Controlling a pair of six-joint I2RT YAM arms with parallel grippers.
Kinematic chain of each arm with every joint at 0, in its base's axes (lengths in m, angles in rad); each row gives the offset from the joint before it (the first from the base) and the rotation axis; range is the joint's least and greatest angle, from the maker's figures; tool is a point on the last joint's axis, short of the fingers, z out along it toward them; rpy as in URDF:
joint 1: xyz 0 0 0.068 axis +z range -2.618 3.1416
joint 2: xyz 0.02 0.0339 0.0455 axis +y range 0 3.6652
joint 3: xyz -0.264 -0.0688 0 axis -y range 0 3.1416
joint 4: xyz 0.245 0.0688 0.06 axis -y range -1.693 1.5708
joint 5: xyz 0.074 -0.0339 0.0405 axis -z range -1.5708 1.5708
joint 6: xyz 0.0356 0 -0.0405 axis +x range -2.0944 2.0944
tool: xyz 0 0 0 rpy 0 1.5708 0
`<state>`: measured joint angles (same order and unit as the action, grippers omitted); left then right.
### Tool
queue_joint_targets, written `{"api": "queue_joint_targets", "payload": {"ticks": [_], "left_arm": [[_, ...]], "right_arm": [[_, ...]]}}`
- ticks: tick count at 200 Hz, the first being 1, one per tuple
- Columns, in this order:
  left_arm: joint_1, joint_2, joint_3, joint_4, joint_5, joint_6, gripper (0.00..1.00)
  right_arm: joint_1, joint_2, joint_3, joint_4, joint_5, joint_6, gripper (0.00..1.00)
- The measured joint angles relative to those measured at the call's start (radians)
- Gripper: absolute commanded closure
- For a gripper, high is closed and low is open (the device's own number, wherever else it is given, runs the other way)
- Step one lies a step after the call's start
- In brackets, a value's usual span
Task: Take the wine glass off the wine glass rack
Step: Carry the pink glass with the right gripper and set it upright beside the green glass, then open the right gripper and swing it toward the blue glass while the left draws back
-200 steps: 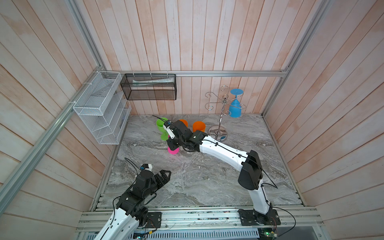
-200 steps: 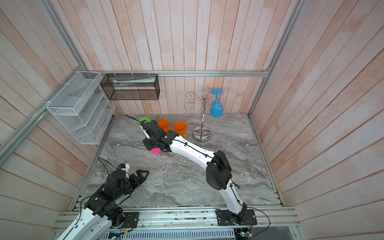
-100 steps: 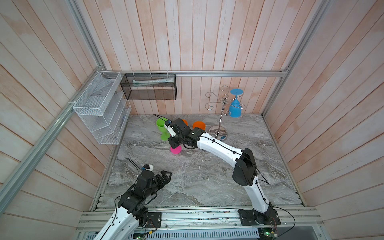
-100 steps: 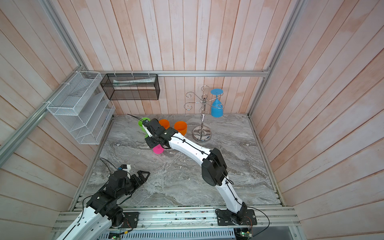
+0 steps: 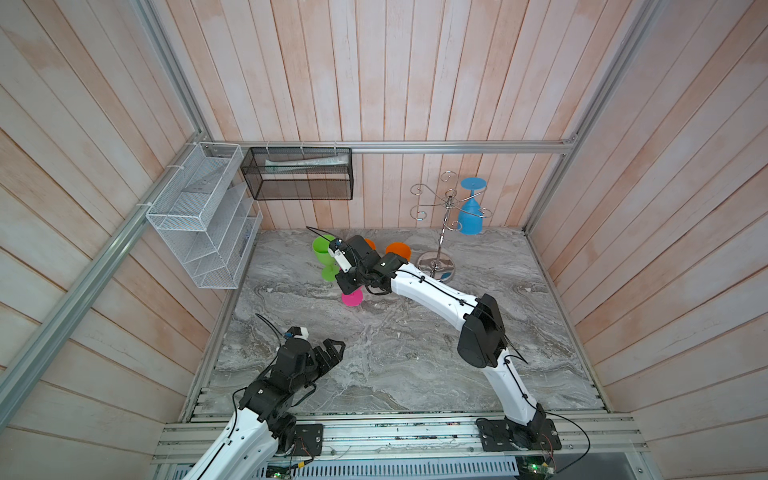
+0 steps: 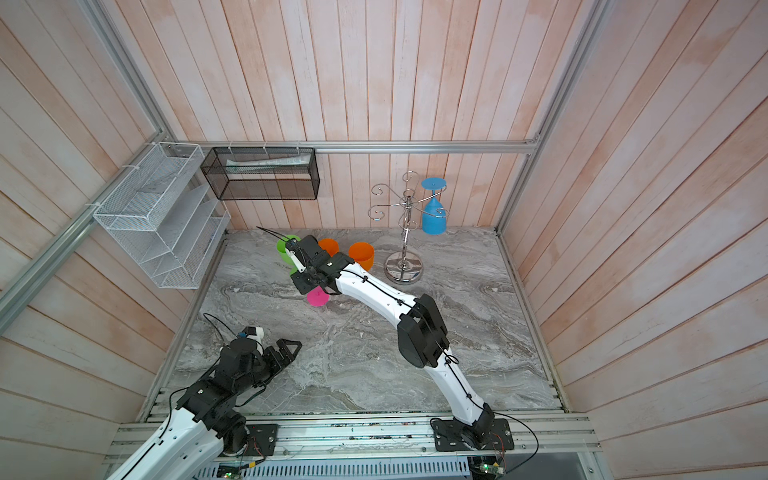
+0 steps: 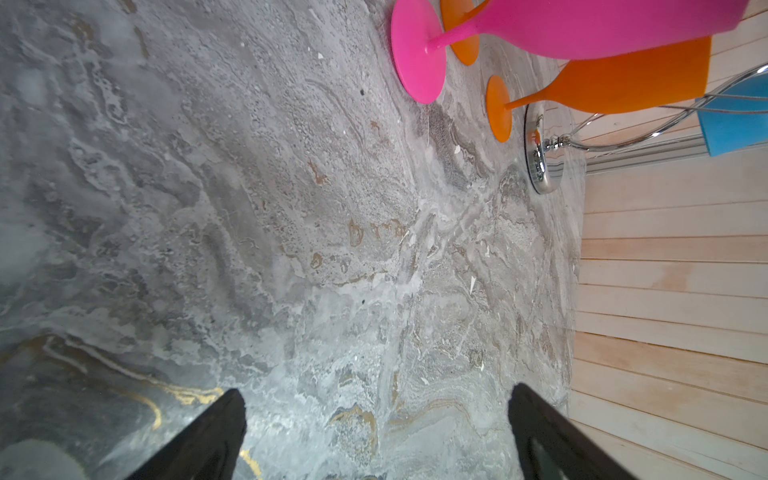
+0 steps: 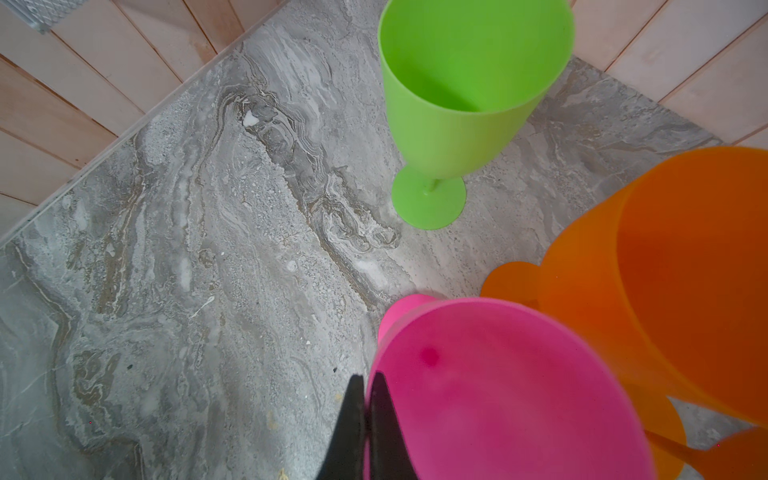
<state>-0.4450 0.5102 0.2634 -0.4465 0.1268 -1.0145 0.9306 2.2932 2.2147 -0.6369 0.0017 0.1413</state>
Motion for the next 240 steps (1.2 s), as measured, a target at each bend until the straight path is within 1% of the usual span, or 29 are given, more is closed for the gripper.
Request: {"api": "queue_joint_targets", "payload": {"ticks": [26,53,68,110,122,158,177,211,240], "left_arm": [[0.0,0.0,0.0,0.002,0.0,0.0,0.0],[0.0,-0.001,0.002,0.0,-0.001,0.001,0.0],[0.0,-0.006,0.007,-0.003,-0.001,0.002,0.0],[0.0,-0.048,0.04,-0.021,-0.005,0.014,0.0],[0.0,-0.066,0.055,-0.033,-0.01,0.021,0.0],[0.0,-0.107,0.127,-0.087,-0.042,0.065,0.0],[0.0,-0.106,0.188,-0.112,-0.061,0.1,0.0],[0.0,-0.071,0.288,-0.123,-0.073,0.159,0.0],[0.0,-0.032,0.358,-0.135,-0.084,0.214,0.0]], "right_arm": [[0.0,0.009,0.027,-0.017,0.0,-0.008,0.76],[0.0,0.01,0.042,-0.024,0.0,-0.01,0.57],[0.0,0.01,0.047,-0.024,0.0,-0.016,0.5],[0.005,-0.002,0.049,-0.024,0.004,-0.016,0.42],[0.012,-0.018,0.049,-0.023,0.016,-0.018,0.38],[0.055,-0.133,0.027,0.0,0.058,-0.028,0.27],[0.077,-0.244,-0.051,0.051,0.079,-0.033,0.23],[0.087,-0.461,-0.255,0.184,0.122,-0.029,0.18],[0.087,-0.581,-0.381,0.285,0.18,-0.022,0.17]]}}
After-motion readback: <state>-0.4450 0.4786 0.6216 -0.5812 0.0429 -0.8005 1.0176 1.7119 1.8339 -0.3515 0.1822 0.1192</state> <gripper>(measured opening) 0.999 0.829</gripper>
